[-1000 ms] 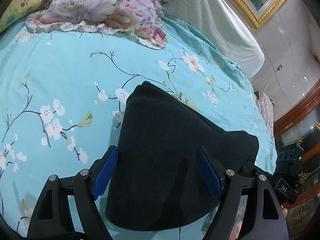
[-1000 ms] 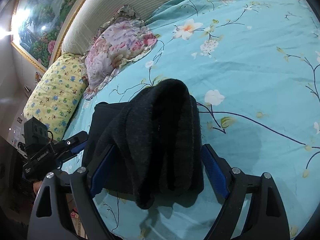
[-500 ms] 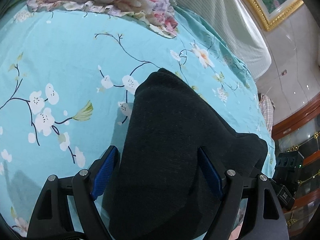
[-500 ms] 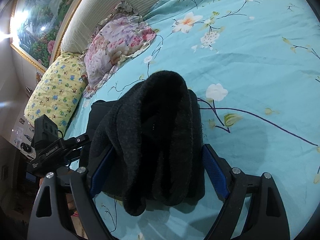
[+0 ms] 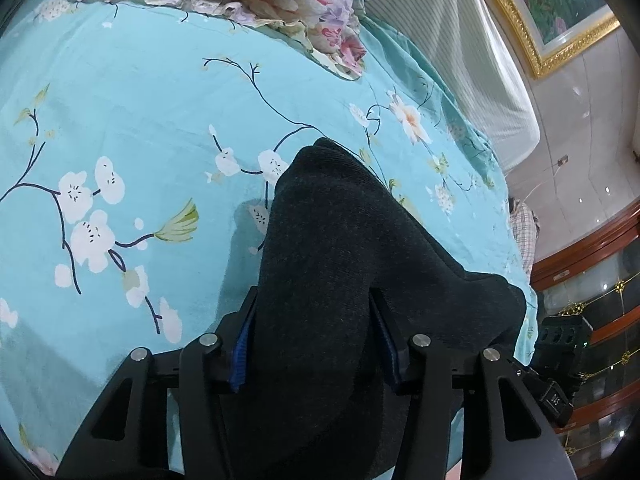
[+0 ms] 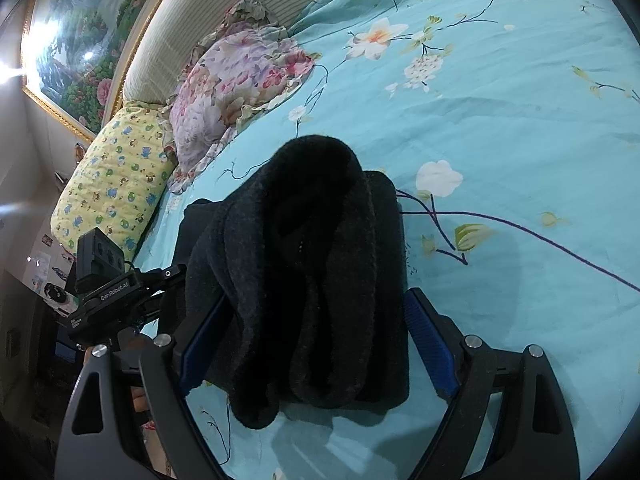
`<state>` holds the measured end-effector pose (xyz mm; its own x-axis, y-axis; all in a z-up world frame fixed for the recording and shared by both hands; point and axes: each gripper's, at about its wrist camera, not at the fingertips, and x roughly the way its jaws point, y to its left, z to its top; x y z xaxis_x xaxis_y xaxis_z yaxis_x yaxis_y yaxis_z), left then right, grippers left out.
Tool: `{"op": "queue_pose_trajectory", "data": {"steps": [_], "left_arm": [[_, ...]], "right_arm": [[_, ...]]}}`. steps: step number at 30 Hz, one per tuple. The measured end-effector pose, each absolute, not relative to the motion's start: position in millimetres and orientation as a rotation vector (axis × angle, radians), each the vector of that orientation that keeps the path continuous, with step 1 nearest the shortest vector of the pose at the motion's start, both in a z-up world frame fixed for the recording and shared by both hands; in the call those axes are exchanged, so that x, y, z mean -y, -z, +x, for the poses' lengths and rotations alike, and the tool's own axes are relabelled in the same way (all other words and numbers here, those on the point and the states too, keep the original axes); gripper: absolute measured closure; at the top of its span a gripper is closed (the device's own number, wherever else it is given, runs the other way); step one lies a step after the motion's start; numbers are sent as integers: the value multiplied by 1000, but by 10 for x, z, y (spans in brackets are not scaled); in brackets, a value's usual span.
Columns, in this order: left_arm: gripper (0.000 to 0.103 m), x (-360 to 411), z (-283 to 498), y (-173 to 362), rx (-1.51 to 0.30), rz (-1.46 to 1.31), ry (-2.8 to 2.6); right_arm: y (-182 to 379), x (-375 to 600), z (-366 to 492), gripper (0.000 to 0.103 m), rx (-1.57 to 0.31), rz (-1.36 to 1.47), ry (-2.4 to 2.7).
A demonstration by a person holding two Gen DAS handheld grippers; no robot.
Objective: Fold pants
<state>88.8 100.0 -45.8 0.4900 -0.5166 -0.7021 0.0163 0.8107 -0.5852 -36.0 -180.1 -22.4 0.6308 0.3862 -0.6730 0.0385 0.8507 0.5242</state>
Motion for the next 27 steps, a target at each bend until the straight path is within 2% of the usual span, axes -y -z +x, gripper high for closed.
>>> {"op": "queue_pose_trajectory", "data": {"steps": [1, 2, 5, 8, 14, 27], "left_arm": [[54, -999, 888, 455, -1016, -556, 345], [55, -991, 889, 448, -1013, -554, 346], [60, -973, 878, 422, -1005, -553, 350], [64, -985, 856, 399, -999, -551, 352], [67, -1068, 765, 277, -971, -563, 355], [68, -1568, 502, -128, -863, -563, 267]], "right_arm": [[224, 1797, -356, 21, -877, 530, -215], [229, 1786, -352, 30, -882, 528, -221], [239, 1803, -337, 45, -894, 542, -240], [198, 1770, -347, 53, -890, 513, -247], [48, 1700, -353, 58, -866, 483, -273], [-184, 1327, -113, 59, -841, 438, -373]]}}
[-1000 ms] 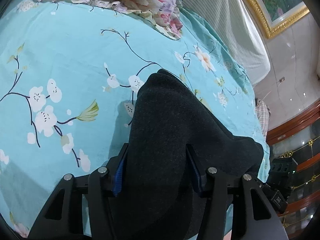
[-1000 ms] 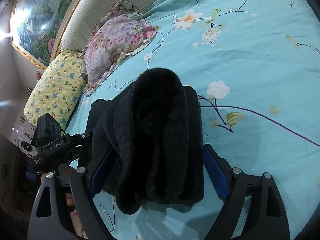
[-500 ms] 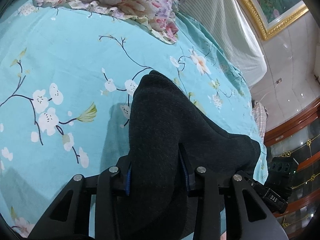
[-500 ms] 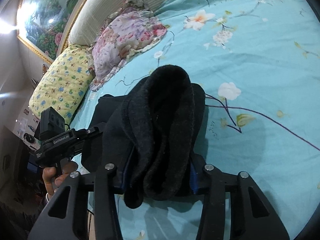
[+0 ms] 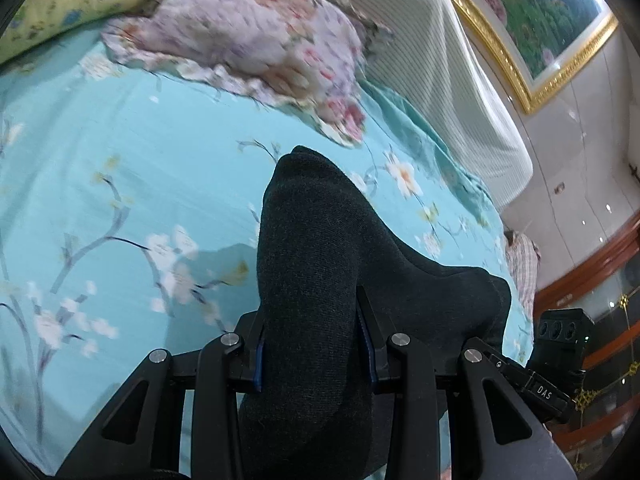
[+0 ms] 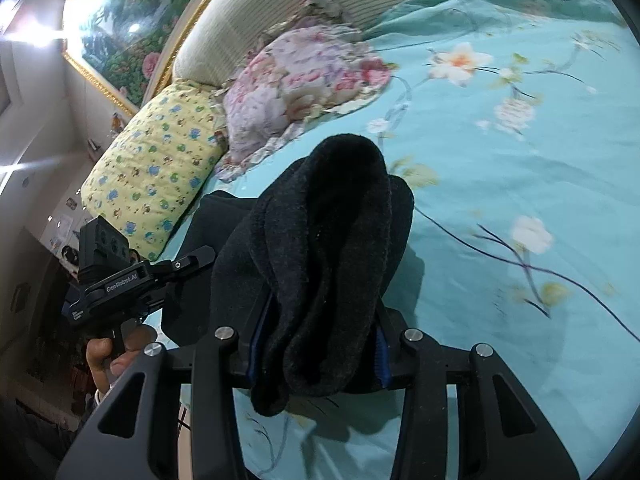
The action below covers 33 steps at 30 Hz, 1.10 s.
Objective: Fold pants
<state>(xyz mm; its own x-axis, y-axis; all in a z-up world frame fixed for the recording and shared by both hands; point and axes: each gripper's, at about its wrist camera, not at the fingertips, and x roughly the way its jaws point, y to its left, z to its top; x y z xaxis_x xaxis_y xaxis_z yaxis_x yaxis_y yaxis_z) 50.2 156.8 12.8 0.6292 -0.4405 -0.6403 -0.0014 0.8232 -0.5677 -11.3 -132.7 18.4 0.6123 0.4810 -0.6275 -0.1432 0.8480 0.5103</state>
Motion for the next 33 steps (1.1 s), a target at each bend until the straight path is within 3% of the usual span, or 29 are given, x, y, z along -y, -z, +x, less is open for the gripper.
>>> {"op": "queue_pose_trajectory", "data": {"steps": [18, 33], "left_arm": [[68, -2309, 277, -342, -777, -577, 117], [68, -2656, 576, -225, -783, -571, 14]], "right_arm": [[-307, 579, 481, 59, -863, 357, -525], [-188, 194, 1079, 59, -906, 299, -569]]}}
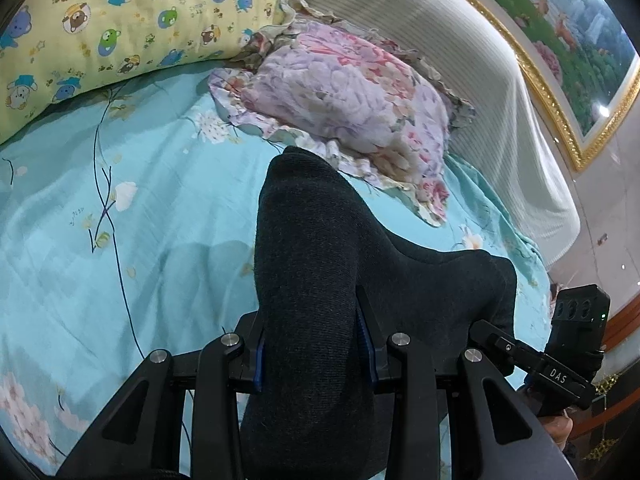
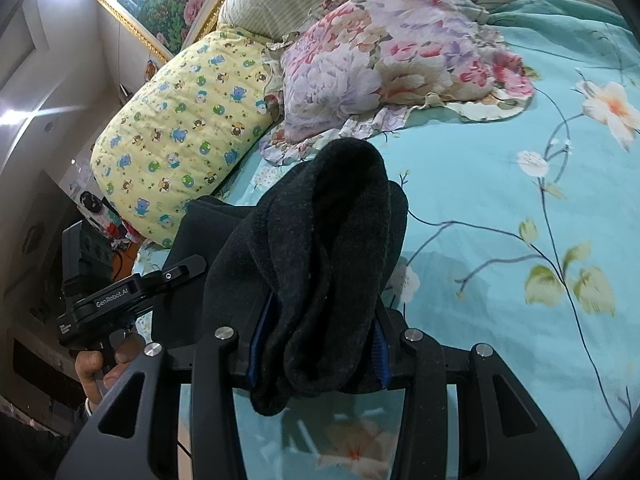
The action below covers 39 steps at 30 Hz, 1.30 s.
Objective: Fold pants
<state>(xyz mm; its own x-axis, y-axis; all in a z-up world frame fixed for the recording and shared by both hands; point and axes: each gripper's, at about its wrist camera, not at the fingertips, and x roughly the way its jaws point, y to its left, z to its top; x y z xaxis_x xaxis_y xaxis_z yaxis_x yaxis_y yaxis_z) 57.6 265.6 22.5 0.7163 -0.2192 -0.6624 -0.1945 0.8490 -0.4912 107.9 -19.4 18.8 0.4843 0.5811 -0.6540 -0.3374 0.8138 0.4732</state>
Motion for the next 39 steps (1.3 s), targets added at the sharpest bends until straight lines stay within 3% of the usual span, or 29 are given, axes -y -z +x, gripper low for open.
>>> {"op": "queue_pose_trajectory", "data": {"steps": [19, 39], "left_arm": [[66, -2766, 718, 14, -816, -573, -37], [33, -2740, 614, 102, -842, -481, -101]], "right_arm": [[27, 101, 1415, 58, -939, 256, -590], [153, 175, 1383, 33, -946, 246, -531]]}}
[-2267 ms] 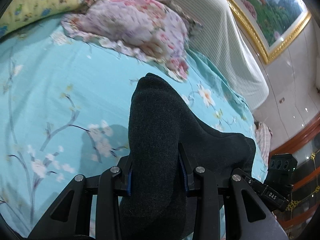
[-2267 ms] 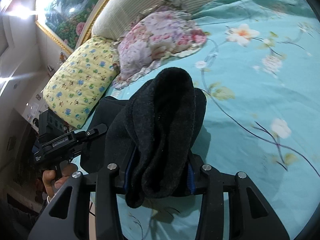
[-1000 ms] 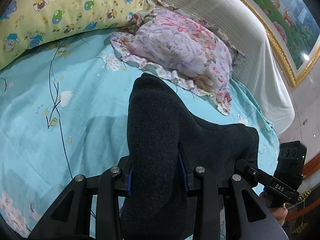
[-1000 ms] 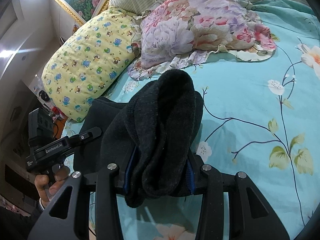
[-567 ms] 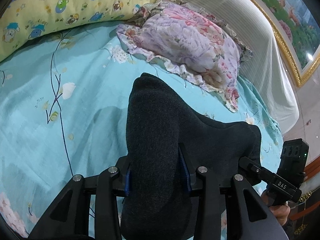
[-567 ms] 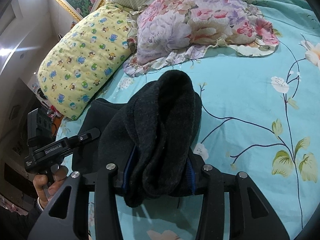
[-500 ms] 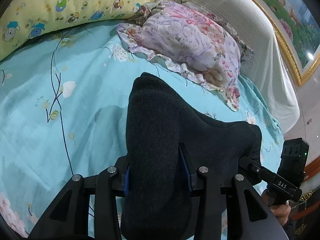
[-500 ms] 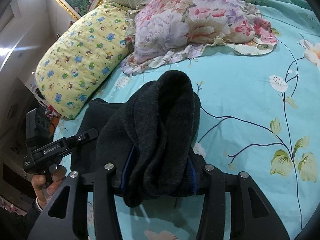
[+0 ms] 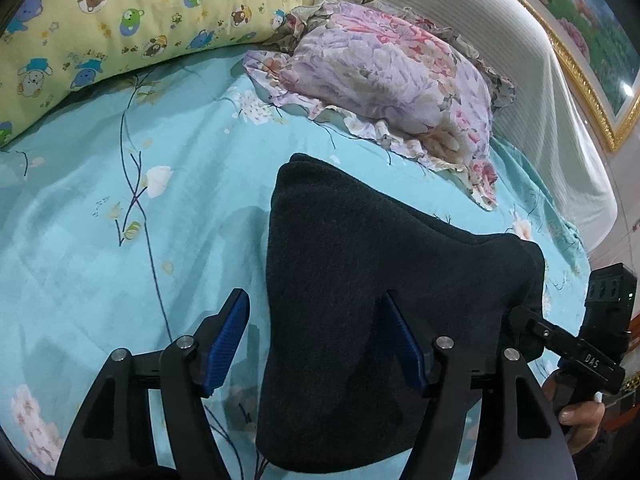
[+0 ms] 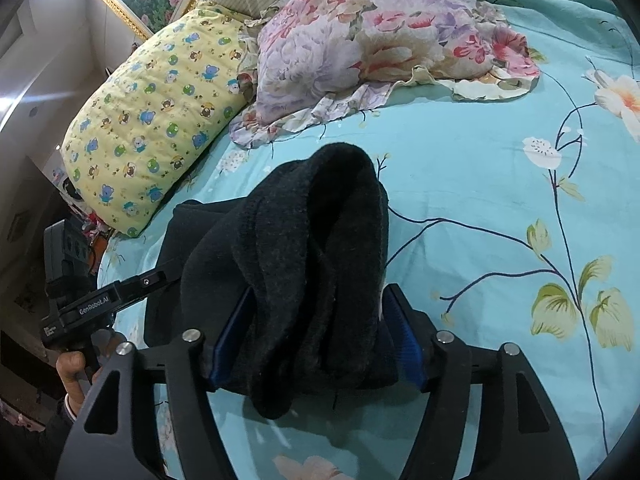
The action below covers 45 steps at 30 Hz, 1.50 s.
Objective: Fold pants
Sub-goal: 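Open both grippers and release the bundle onto the sheet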
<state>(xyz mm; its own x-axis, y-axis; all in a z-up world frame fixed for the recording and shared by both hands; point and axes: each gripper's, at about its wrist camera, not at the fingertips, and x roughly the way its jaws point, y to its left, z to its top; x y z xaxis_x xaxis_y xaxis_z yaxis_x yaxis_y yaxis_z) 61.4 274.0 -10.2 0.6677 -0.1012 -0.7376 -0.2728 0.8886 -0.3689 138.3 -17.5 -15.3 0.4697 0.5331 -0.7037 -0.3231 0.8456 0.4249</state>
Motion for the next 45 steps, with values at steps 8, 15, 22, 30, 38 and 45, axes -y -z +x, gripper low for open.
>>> {"op": "queue_pose_trajectory", "data": {"steps": [8, 15, 22, 30, 38, 45], "left_arm": [[30, -2721, 513, 80, -834, -461, -112], [26, -2660, 418, 63, -828, -418, -126], [25, -2642, 318, 41, -818, -408, -145], [22, -2604, 86, 51, -802, -405, -194], [22, -2380, -106, 54, -796, -311, -212], [21, -2232, -188, 116, -807, -260, -228]], "right_arm": [[106, 229, 1262, 26, -914, 251, -518], [69, 226, 1145, 24, -888, 221, -500], [45, 203, 1059, 23, -868, 190, -487], [-6, 164, 856, 23, -812, 132, -449], [5, 101, 575, 20, -743, 48, -410], [14, -37, 343, 19, -684, -50, -408]]}}
